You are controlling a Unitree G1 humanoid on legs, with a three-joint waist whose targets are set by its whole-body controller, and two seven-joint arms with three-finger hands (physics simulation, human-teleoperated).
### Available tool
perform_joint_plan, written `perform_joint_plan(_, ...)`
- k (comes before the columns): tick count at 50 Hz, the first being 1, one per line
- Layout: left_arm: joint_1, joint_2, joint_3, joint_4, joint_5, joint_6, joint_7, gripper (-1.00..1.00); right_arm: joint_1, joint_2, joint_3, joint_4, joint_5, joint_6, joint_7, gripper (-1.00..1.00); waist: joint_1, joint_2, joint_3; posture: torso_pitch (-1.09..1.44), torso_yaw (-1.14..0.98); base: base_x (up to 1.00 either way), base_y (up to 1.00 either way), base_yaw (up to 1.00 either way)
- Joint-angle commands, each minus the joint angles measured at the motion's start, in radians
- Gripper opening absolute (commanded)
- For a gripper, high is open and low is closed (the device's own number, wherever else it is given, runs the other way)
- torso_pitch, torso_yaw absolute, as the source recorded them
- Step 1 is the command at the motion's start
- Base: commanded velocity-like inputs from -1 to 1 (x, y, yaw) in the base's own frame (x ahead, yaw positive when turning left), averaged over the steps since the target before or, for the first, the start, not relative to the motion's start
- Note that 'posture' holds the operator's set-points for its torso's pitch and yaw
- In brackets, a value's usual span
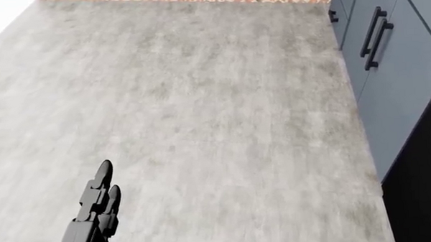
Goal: Close the dishwasher door
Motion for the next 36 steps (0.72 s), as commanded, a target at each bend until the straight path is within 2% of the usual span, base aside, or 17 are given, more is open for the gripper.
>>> perform_joint_plan(1, -0.016, 0.001, 0.001, -0.039, -0.002, -0.031, 0.001, 1.00, 0.009, -0.101, 0.009, -0.019, -0.087, 0.018, -0.112, 1.00, -0.015, -0.028, -0.013, 0.00, 0.00, 0.00, 0.00, 0.00)
perform_joint_plan(13, -0.018, 0.002, 0.003, -0.039, -0.004, -0.030, 0.001, 1.00, 0.027, -0.110, 0.002, -0.013, -0.086, 0.102, -0.117, 1.00, -0.008, -0.028, -0.016, 0.00, 0.00, 0.00, 0.00, 0.00)
perform_joint_plan(30, -0.013, 0.001, -0.002, -0.038, -0.001, -0.035, 0.000, 1.00, 0.044, -0.128, -0.008, -0.016, -0.072, 0.133, -0.103, 1.00, -0.012, -0.026, -0.015, 0.00, 0.00, 0.00, 0.00, 0.00)
perform_joint_plan(36, -0.010, 0.000, -0.005, -0.037, 0.001, -0.038, 0.000, 1.00, 0.057, -0.133, -0.029, -0.015, -0.038, 0.122, -0.080, 1.00, -0.014, -0.027, -0.013, 0.00, 0.00, 0.00, 0.00, 0.00)
